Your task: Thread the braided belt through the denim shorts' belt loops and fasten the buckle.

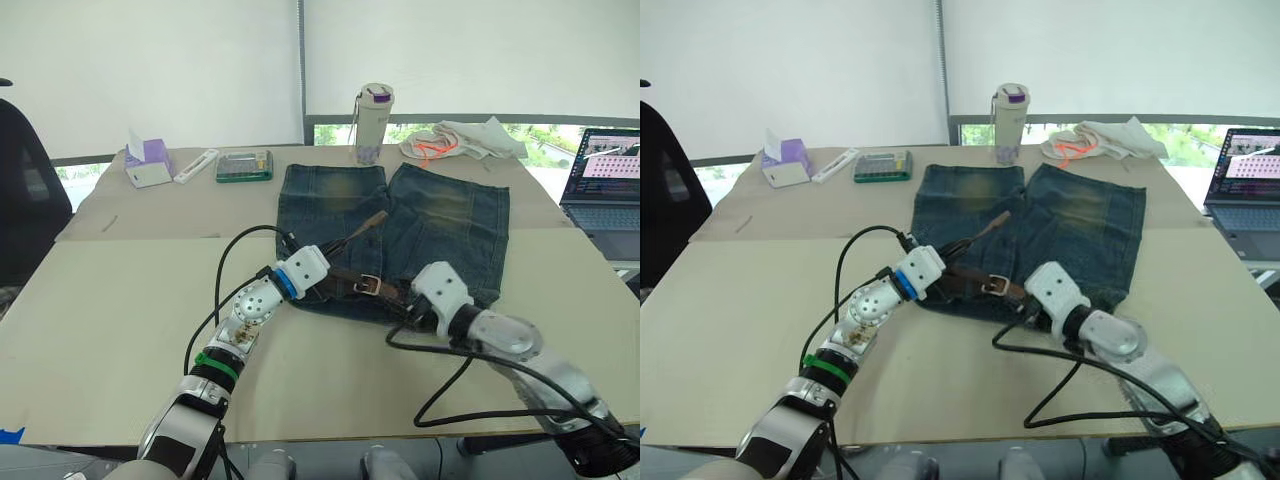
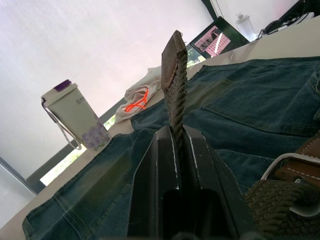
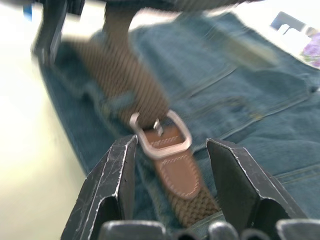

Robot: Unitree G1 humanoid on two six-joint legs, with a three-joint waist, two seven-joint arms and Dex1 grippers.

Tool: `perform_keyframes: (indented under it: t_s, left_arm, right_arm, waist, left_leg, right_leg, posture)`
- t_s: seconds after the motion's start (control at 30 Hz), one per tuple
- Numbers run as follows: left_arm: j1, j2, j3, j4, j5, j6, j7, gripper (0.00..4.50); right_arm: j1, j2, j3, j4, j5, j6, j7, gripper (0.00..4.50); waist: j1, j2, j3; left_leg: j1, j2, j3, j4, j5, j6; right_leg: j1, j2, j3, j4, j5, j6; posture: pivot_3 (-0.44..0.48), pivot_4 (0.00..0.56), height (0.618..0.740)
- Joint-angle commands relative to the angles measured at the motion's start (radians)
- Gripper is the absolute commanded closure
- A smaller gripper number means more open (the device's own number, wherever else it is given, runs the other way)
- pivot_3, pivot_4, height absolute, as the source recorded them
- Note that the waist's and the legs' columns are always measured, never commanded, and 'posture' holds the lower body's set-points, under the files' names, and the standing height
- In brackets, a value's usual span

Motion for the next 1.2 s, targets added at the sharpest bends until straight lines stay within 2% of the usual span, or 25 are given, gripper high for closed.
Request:
perform_keyframes:
  t_s: [0.03, 0.27, 0.57, 0.77, 0.8, 1.0, 1.2]
  left_arm:
    - [-0.007, 0.002, 0.032, -0.02, -0.029, 0.016, -0.003, 4.5]
    - [-0.002, -0.011, 0.041, -0.048, -0.037, 0.042, -0.011, 4.5]
    - [-0.006, -0.006, 0.053, -0.049, -0.05, 0.058, -0.014, 4.5]
    - [0.001, -0.007, 0.046, -0.057, -0.05, 0.063, -0.025, 4.5]
    - [0.004, -0.006, 0.045, -0.062, -0.051, 0.073, -0.029, 4.5]
    - [0.028, 0.026, 0.022, -0.109, -0.006, 0.112, -0.049, 4.5]
    - [0.032, 0.089, -0.037, -0.167, 0.147, 0.116, -0.018, 4.5]
  right_arm:
    - [-0.023, 0.019, 0.021, 0.018, -0.107, -0.054, 0.021, 2.03]
    - [-0.036, 0.057, 0.051, 0.099, -0.276, -0.058, 0.025, 2.03]
    - [-0.009, 0.089, 0.009, 0.074, -0.301, -0.037, 0.072, 2.03]
    - [-0.034, 0.124, -0.003, 0.118, -0.387, -0.045, 0.017, 2.03]
    - [-0.034, 0.13, -0.006, 0.119, -0.4, -0.046, 0.006, 2.54]
    - [-0.024, 0.146, -0.003, 0.124, -0.491, -0.113, -0.055, 4.48]
    - [-0.013, 0.15, 0.009, 0.156, -0.623, -0.215, -0.159, 4.48]
  waist:
    - [0.001, 0.0, 0.0]
    - [0.002, 0.0, 0.0]
    - [0.001, 0.0, 0.0]
    - [0.001, 0.0, 0.0]
    - [0.001, 0.0, 0.0]
    - [0.0, 0.0, 0.0]
    - [0.001, 0.0, 0.0]
  left_leg:
    - [0.0, 0.0, 0.0, 0.0, 0.0, 0.0]
    - [0.0, 0.0, -0.001, 0.0, 0.0, 0.0]
    - [0.0, 0.0, -0.001, 0.0, 0.0, 0.0]
    - [0.001, 0.0, -0.001, 0.0, 0.0, 0.0]
    - [0.001, 0.0, -0.001, 0.0, 0.0, 0.0]
    - [0.001, 0.0, -0.001, 0.0, 0.0, 0.0]
    - [0.001, -0.001, -0.001, 0.0, 0.0, 0.0]
  right_leg:
    - [0.0, 0.0, 0.0, 0.0, 0.0, 0.0]
    - [0.0, 0.0, 0.0, 0.0, 0.0, 0.0]
    - [0.0, 0.0, 0.0, 0.001, 0.0, -0.001]
    - [0.0, 0.0, 0.0, 0.001, 0.0, -0.001]
    - [0.0, 0.0, 0.0, 0.001, 0.0, -0.001]
    - [0.0, 0.0, 0.0, 0.001, 0.0, -0.001]
    - [0.0, 0.0, 0.0, 0.001, 0.0, -0.001]
  posture:
    - [0.0, 0.15, 0.74]
    - [0.0, 0.15, 0.74]
    - [0.0, 0.15, 0.74]
    - [0.0, 0.15, 0.74]
    - [0.0, 0.15, 0.74]
    - [0.0, 0.15, 0.74]
    - [0.0, 0.15, 0.74]
